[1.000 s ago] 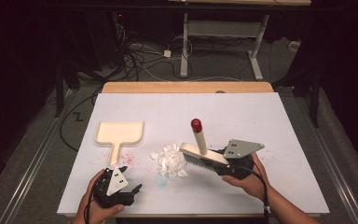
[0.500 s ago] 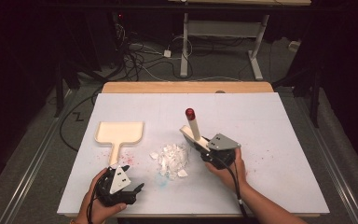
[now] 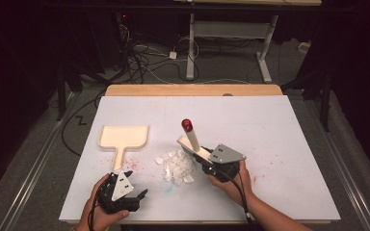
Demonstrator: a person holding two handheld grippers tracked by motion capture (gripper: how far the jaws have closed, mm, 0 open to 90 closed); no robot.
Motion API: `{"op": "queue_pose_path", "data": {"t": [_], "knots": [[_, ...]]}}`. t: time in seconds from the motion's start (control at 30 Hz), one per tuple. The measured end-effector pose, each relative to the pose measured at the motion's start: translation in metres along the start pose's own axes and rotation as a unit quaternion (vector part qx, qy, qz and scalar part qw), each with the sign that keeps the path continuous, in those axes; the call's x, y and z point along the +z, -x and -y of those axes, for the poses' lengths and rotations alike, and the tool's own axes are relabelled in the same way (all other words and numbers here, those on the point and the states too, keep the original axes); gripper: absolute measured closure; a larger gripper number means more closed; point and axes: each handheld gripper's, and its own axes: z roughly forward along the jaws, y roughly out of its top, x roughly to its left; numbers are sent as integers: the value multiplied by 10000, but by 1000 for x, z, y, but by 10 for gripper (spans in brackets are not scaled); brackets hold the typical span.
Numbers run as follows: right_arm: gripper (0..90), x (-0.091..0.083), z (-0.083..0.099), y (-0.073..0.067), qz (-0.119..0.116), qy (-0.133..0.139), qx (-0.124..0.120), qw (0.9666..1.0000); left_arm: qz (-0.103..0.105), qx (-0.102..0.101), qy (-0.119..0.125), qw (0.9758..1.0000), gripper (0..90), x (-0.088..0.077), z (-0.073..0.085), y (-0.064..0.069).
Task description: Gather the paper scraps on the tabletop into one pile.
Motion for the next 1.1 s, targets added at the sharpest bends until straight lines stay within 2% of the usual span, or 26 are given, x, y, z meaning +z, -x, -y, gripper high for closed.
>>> {"op": "queue_pose_path", "data": {"t": [0.13,0.2,0.3,0.37,0.47,0.53,0.57,0.67,0.73,0.77,0.8,0.83,0.87,0.9,0.93,1.03,1.1], "knots": [[679,-27,-7,23,92,189,155,9997,7,-9,-14,10000,216,1,0,0],[679,-42,-9,34,-7,212,219,9995,0,0,-24,10000,216,1,0,0],[679,-68,-8,51,-109,118,261,9995,3,-5,-18,10000,216,1,0,1],[678,-86,-3,60,-263,-6,371,9990,-4,-2,-20,10000,216,0,0,1],[679,-109,9,70,-607,-226,583,9962,-14,4,-20,10000,216,0,0,1],[679,-122,18,72,-746,-403,590,9947,-28,4,-16,10000,216,0,-1,1],[678,-127,22,73,-917,-479,670,9924,-26,2,-8,10000,216,0,-1,1],[678,-139,33,75,-1478,-858,831,9818,-21,6,-20,10000,216,0,-1,1],[677,-140,38,76,-1700,-1127,848,9753,-20,10,-35,10000,216,1,-1,0],[677,-139,40,78,-1738,-1203,889,9734,-17,9,-28,10000,216,1,-2,0],[677,-136,42,80,-1788,-1338,970,9699,-11,22,-26,10000,216,1,-2,1],[677,-131,45,83,-1788,-1456,1049,9674,-9,25,-19,10000,215,1,-2,1],[676,-128,47,84,-1774,-1506,1083,9665,-1,40,-24,10000,215,1,-2,2],[674,-122,50,88,-1811,-1635,1131,9632,2,41,-34,10000,215,1,-2,2],[671,-118,52,91,-1796,-1693,1178,9619,11,40,-48,10000,215,2,-2,1],[640,-107,52,98,-1575,-1811,1176,9636,7,93,-51,9999,215,4,-2,1],[589,-101,49,103,-1266,-1818,1079,9692,58,67,-101,9999,216,4,-2,2]]}}
